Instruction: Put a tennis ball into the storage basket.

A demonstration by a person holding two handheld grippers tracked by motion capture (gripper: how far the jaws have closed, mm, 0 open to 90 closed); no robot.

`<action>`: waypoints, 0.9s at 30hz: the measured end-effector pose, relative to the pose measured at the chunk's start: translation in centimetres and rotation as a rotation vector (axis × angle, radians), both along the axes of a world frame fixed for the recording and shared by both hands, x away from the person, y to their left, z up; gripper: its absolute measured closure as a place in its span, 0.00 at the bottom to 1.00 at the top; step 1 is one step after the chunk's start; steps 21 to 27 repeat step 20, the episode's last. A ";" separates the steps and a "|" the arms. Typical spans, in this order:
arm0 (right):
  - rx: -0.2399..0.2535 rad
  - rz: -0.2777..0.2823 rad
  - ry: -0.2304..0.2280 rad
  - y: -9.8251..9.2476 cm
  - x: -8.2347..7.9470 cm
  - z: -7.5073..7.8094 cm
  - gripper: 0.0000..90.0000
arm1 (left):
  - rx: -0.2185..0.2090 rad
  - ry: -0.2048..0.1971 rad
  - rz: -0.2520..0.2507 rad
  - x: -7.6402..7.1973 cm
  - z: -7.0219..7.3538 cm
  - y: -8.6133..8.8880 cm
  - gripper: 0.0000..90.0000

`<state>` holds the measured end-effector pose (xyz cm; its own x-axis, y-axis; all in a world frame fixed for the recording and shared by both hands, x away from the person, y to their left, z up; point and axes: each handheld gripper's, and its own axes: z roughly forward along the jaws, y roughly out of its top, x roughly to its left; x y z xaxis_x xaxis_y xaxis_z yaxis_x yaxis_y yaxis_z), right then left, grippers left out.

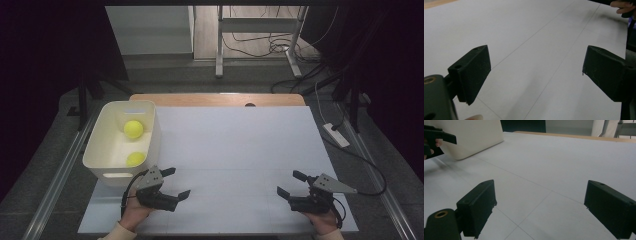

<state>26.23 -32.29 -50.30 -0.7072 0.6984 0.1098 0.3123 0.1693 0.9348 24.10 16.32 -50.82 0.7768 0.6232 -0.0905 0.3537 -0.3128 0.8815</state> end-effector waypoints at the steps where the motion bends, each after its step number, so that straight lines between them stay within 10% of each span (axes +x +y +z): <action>1: 0.000 0.001 0.003 0.0 0.0 -0.1 0.11 | -0.001 0.001 0.002 -0.1 -0.1 0.1 0.09; 27: -0.021 0.023 0.019 0.3 0.0 -0.4 0.11 | -0.008 0.010 0.018 -0.3 -0.6 0.7 0.09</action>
